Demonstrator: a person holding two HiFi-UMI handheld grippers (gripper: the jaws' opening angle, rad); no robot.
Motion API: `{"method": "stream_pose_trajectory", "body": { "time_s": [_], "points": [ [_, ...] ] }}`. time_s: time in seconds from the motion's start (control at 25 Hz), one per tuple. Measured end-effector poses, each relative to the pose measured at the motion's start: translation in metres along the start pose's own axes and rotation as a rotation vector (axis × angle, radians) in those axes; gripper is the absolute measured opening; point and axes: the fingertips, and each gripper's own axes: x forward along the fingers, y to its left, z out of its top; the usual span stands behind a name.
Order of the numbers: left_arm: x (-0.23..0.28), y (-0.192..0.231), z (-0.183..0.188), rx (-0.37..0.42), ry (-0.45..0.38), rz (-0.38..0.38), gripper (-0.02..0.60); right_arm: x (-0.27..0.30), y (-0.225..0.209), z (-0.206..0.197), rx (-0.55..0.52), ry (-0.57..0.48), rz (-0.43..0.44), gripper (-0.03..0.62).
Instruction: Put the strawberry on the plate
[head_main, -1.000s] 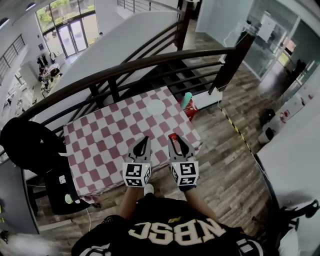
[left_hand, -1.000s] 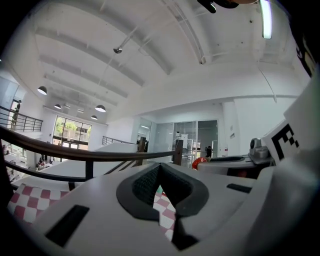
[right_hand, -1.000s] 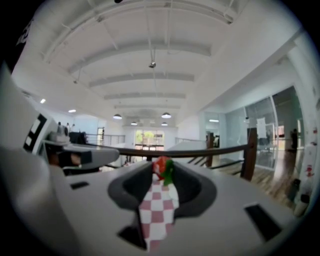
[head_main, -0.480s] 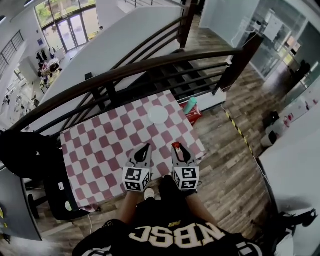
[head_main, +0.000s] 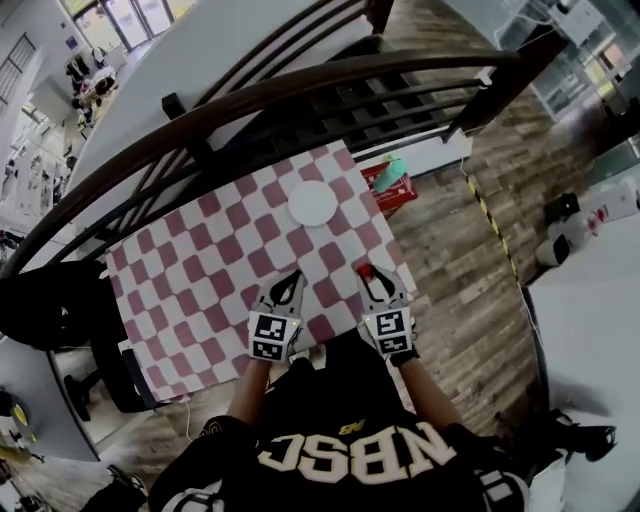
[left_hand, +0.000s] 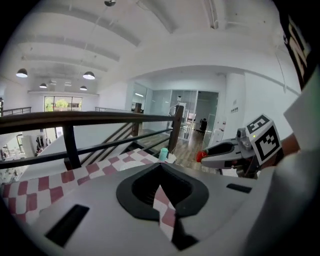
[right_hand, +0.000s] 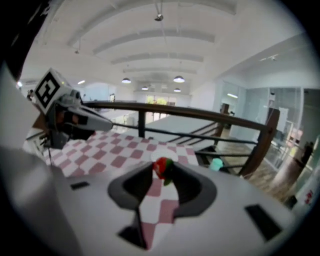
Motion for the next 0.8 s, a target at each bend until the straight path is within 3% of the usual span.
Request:
{"method": "stream_pose_trajectory", "body": {
  "time_s": [0.12,0.32,0.52,0.8],
  "points": [
    [0.021,0.003,-0.049,-0.009,0.134,-0.024,0.015,0.018,-0.012,-0.048,-0.073,0.114,0.086,0.132],
    [0.03,-0.005,-0.125,0.082,0.308,-0.068,0.015,0.035,-0.028,-0.114,-0.205,0.241,0.194,0.132],
    [0.033,-0.019,-0.148,0.071,0.342,-0.116,0.015,0.056,-0.041,-0.124,-0.343,0.271,0.283,0.132],
    [0.065,-0.008,-0.142,0.005,0.334,-0.139,0.015,0.131,-0.045,-0.093,-0.443,0.259,0.386,0.132]
  ]
}}
